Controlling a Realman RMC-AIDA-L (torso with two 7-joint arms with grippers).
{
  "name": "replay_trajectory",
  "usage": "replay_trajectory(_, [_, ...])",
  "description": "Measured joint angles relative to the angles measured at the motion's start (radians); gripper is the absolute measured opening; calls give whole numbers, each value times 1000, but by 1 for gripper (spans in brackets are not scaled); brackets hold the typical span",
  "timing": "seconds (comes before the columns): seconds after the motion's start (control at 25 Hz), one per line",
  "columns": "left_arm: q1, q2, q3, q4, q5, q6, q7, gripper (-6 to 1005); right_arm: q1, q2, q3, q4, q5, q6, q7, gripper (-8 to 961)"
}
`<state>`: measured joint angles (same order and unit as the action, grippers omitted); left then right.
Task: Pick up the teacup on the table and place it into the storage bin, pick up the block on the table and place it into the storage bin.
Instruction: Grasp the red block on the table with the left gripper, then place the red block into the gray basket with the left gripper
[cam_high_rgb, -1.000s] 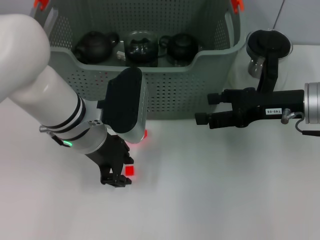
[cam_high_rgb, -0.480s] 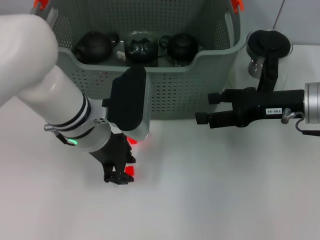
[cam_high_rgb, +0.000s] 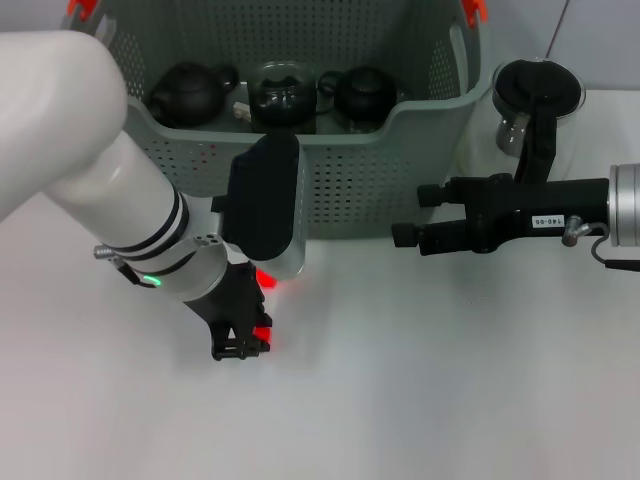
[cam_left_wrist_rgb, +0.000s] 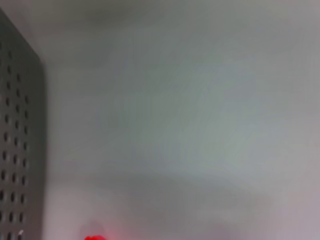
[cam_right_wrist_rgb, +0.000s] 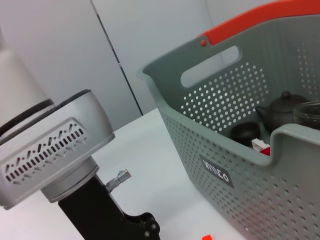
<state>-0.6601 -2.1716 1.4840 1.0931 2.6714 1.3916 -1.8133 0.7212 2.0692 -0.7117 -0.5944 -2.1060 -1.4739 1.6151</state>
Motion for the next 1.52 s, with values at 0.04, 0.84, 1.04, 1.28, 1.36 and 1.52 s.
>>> replay_trajectory(0.04, [-4, 0, 1, -4, 3, 0, -4, 349, 0, 0, 0, 0, 0, 0, 0, 924])
replay_trajectory(0.84, [-34, 5, -446, 262, -235, 293, -50, 188, -1, -12, -12, -1, 7, -19, -13, 924])
replay_trajectory(1.04, [-96, 39, -659, 286, -353, 262, -108, 193, -2, -13, -35, -1, 5, -59, -36, 924])
replay_trajectory(1.28, [-174, 115, -698, 127, -369, 58, -183, 200, -17, -15, -93, -1, 4, -96, -70, 924])
replay_trajectory(1.36, [-193, 132, -698, 61, -366, 11, -195, 202, -22, -15, -101, -1, 2, -100, -76, 924])
replay_trajectory(1.52, [-206, 141, -698, -10, -366, -52, -206, 206, -26, -18, -111, -1, -7, -102, -85, 924])
